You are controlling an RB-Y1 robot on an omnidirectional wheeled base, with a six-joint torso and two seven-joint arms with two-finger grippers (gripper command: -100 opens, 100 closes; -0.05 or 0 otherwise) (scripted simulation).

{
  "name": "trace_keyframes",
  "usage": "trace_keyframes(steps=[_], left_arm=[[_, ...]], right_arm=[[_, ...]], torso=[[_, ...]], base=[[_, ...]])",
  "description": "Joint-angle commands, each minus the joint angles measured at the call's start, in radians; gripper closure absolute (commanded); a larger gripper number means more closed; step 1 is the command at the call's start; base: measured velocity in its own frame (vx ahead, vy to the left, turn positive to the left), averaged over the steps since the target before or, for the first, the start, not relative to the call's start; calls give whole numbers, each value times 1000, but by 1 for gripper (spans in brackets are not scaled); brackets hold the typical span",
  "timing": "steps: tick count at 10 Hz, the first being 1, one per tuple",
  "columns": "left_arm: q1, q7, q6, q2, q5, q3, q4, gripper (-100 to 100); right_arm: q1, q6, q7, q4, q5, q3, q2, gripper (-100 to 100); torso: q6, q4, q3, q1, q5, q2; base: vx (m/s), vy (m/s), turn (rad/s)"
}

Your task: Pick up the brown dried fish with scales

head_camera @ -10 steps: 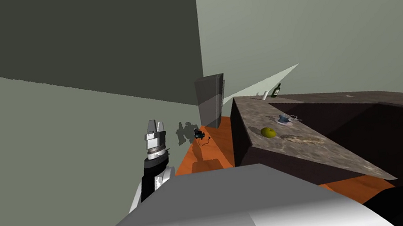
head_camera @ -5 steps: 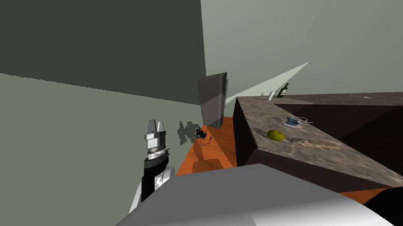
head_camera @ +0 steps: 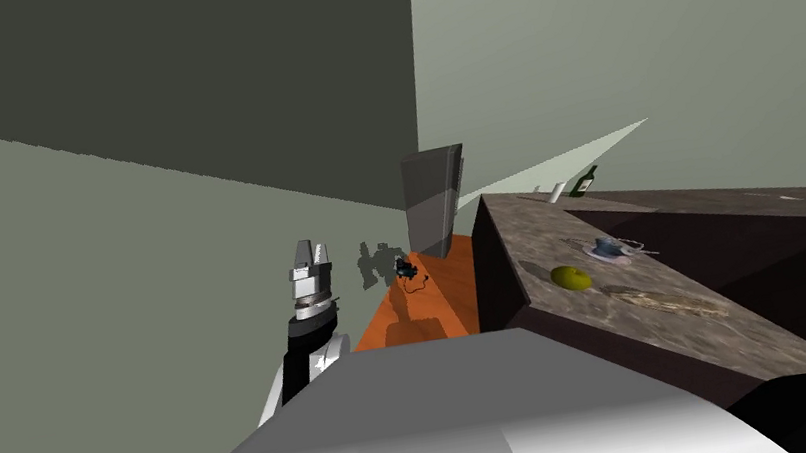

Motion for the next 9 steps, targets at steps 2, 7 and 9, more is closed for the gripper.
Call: trace_keyframes(steps=[2, 7, 9], left_arm=[[0, 0, 0, 0, 0, 0, 0, 0], [0, 0, 0, 0, 0, 0, 0, 0], [0, 0, 0, 0, 0, 0, 0, 0]], right_arm=[[3, -1, 60, 72, -2, 62, -85, -100], [1, -3, 103, 213, -3, 112, -187, -100], [-3, -5, 146, 254, -3, 158, -252, -100]], torso=[[1, 0, 0, -1, 0, 0], [0, 0, 0, -1, 0, 1], [0, 0, 0, -1, 0, 1]], base=[[53, 39, 110], [28, 22, 56], [36, 25, 95]])
